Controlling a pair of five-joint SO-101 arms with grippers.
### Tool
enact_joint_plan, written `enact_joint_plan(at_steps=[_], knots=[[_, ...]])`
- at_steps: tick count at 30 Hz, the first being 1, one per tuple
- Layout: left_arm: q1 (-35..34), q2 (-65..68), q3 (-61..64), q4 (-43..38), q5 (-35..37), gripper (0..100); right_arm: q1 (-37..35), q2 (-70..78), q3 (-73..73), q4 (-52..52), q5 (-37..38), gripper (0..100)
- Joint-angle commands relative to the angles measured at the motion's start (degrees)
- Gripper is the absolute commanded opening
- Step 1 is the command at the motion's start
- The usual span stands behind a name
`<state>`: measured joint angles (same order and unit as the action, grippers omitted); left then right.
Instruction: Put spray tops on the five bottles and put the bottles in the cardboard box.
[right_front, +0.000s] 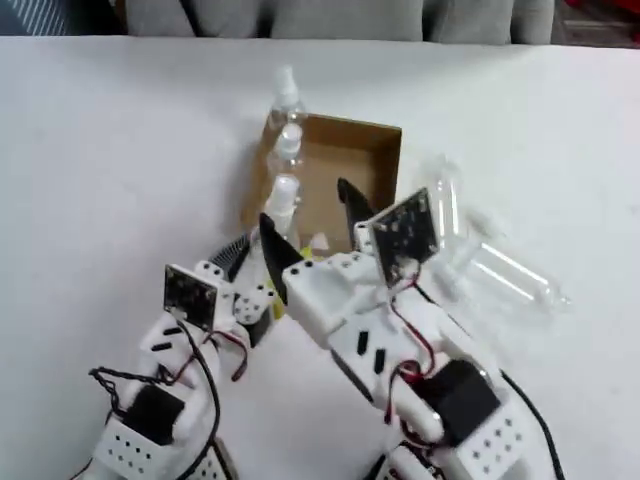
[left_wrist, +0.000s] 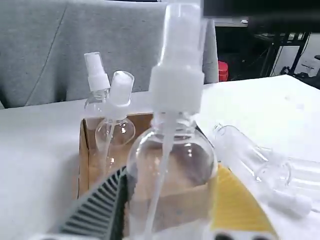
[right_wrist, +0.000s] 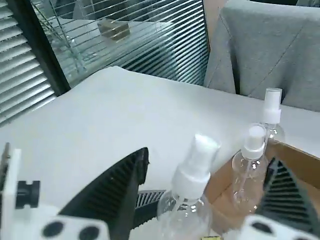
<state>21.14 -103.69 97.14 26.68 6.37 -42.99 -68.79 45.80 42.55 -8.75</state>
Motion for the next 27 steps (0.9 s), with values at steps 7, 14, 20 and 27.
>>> enact_joint_plan(at_steps=[7,14,20,27], knots=[[0.31,-0.57,-0.09,-0.7,-0.44,7,9.19,-0.66,-5.89,-1.71,0.97,0.6],[0.22,-0.57,-0.09,-0.7,-0.44,7,15.96,6.73,-5.98,-2.33,0.79,2.1],[0.22,-0.57,-0.09,0.35,-0.44,7,18.77,18.86,-5.8,-8.04,0.44,1.5],[0.22,-0.57,-0.09,0.35,-0.44,7,13.58,25.01,-5.71,-9.54,0.44,1.5]])
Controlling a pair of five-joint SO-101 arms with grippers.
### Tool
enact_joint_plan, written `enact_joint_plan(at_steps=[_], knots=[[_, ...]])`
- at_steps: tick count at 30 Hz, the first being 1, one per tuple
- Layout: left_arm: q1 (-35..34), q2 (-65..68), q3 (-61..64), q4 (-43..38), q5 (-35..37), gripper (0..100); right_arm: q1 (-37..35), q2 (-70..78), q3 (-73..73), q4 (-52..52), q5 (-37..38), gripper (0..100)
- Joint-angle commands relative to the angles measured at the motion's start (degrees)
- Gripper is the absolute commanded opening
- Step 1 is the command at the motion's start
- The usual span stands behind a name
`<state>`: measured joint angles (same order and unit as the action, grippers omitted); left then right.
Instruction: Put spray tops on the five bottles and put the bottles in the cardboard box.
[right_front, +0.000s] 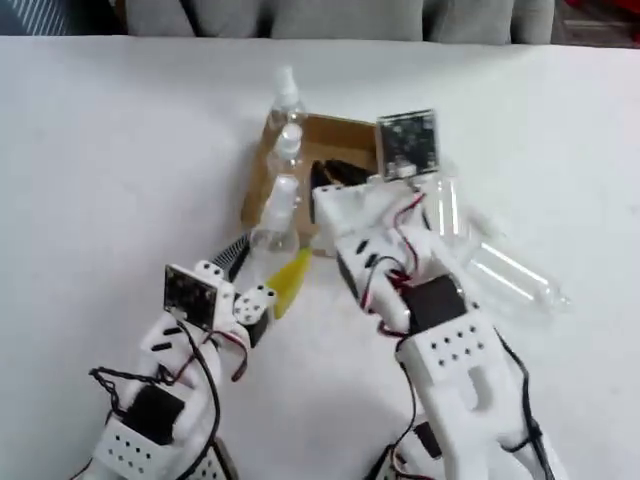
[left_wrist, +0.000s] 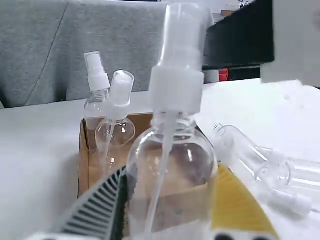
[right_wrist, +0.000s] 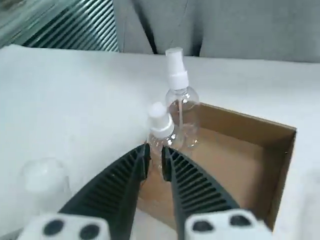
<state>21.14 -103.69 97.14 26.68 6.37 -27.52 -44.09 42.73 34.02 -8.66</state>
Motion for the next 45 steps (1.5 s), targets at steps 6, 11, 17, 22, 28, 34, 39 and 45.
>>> enact_joint_plan(at_steps=[6,11,17,22,28,34,39,45], knots=[[0.22,-0.57,-0.09,0.44,-0.44,7,-5.41,-2.95,0.7,-1.01,0.35,1.5],[0.22,-0.57,-0.09,0.44,-0.44,7,-6.55,-9.45,4.48,-1.01,0.88,1.5],[0.22,-0.57,-0.09,0.44,-0.44,7,-2.42,-10.59,5.98,0.75,0.88,1.5],[0.22,-0.57,-0.09,0.44,-0.44,7,3.65,-11.12,6.42,7.6,0.88,1.5],[0.22,-0.57,-0.09,0.44,-0.44,7,10.68,-11.21,12.84,11.91,0.88,1.5],[0.22,-0.66,-0.09,0.0,-0.35,7,18.59,-11.12,23.47,4.09,0.88,1.5],[0.13,-0.75,-0.09,-3.87,-0.44,7,24.75,-11.12,30.24,-1.1,0.88,1.5],[0.13,-0.57,-0.18,-13.98,-0.44,7,33.98,-11.12,34.2,-1.01,0.88,1.5]])
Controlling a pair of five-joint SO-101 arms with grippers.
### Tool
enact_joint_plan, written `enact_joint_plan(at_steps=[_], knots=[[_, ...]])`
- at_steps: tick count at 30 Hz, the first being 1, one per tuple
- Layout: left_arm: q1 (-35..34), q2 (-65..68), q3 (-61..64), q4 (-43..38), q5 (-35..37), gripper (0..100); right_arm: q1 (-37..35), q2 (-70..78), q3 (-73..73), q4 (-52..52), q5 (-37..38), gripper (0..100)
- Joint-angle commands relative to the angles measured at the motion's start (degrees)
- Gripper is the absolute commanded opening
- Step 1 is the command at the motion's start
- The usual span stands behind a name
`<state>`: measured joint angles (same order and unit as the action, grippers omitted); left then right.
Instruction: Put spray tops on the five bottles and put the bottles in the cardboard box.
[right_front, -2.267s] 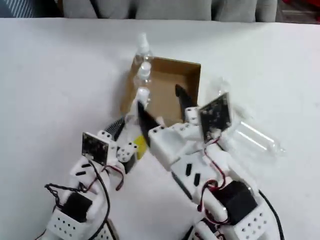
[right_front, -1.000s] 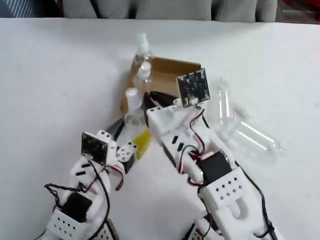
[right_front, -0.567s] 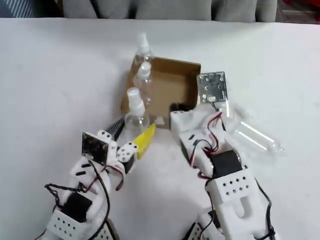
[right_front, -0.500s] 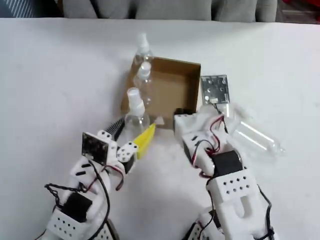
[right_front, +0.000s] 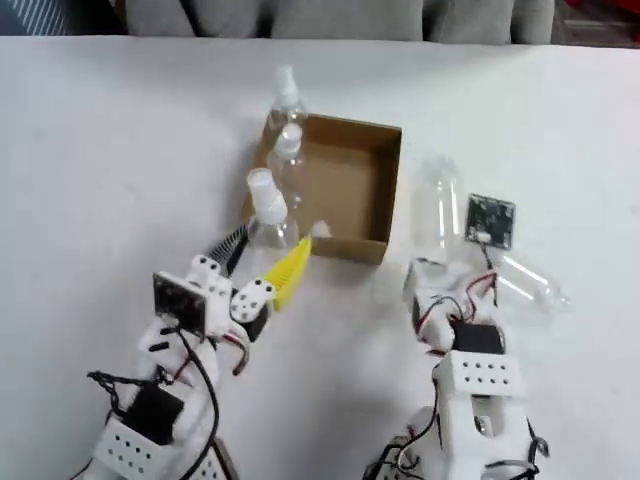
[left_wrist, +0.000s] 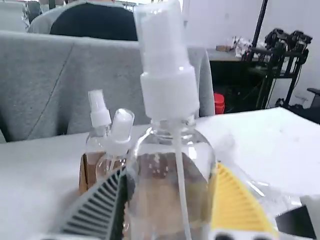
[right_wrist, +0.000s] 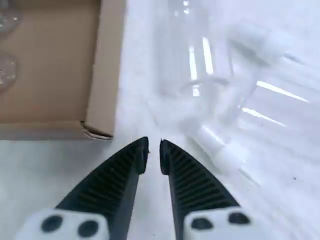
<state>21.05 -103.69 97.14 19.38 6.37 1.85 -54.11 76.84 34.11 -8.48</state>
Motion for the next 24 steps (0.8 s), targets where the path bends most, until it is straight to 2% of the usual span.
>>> enact_joint_plan(at_steps=[1,5,8,12,17,24], knots=[[0.22,-0.57,-0.18,-7.82,-0.44,7,6.55,-1.1,0.7,-1.1,0.7,1.5],[0.22,-0.48,-0.62,-13.98,-0.44,7,12.97,-1.1,2.81,-1.1,0.79,1.5],[-1.1,-0.4,-3.16,-15.21,-0.44,7,16.04,-1.1,4.4,-1.1,1.05,1.5],[-1.54,1.45,-7.21,-15.12,-0.35,7,17.98,-1.1,6.07,-1.19,8.88,1.5],[-1.54,15.43,-16.35,-17.49,-0.18,7,18.24,-1.1,7.56,-1.19,15.12,1.5],[-1.19,37.23,-28.22,-25.05,0.09,7,18.24,-1.1,8.18,-1.19,15.74,1.5]])
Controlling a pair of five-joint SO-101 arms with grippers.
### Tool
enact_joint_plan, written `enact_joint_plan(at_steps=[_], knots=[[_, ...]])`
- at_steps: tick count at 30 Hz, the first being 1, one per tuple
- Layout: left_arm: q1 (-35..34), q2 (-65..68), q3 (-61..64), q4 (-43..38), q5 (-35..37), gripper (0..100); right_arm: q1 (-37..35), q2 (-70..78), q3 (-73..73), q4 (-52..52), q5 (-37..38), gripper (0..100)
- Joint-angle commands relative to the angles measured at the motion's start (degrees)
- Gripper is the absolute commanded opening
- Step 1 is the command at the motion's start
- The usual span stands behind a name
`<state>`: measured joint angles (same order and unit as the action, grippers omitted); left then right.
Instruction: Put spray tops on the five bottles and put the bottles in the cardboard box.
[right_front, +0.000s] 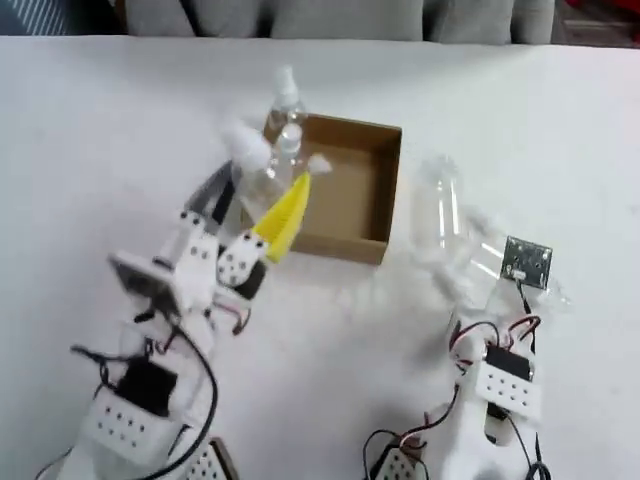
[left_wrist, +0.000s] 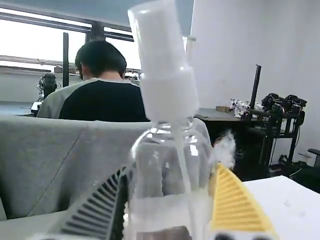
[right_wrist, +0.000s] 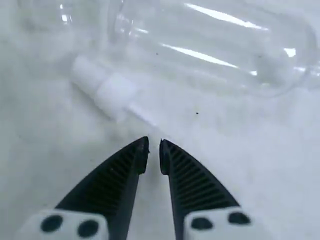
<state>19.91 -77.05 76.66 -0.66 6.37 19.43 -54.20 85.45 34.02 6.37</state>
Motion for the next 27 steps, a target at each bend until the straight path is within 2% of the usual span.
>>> enact_joint_plan(at_steps=[1,19,27], knots=[[0.04,12.62,-8.35,-6.24,0.09,7,0.66,-1.01,-0.44,-1.1,0.88,1.5],[-0.48,40.22,-3.43,-33.85,-0.44,7,0.66,-1.01,0.97,-4.97,0.97,1.5],[-4.35,52.35,-3.34,-44.22,-0.44,7,0.66,-1.01,1.05,-5.14,0.97,1.5]])
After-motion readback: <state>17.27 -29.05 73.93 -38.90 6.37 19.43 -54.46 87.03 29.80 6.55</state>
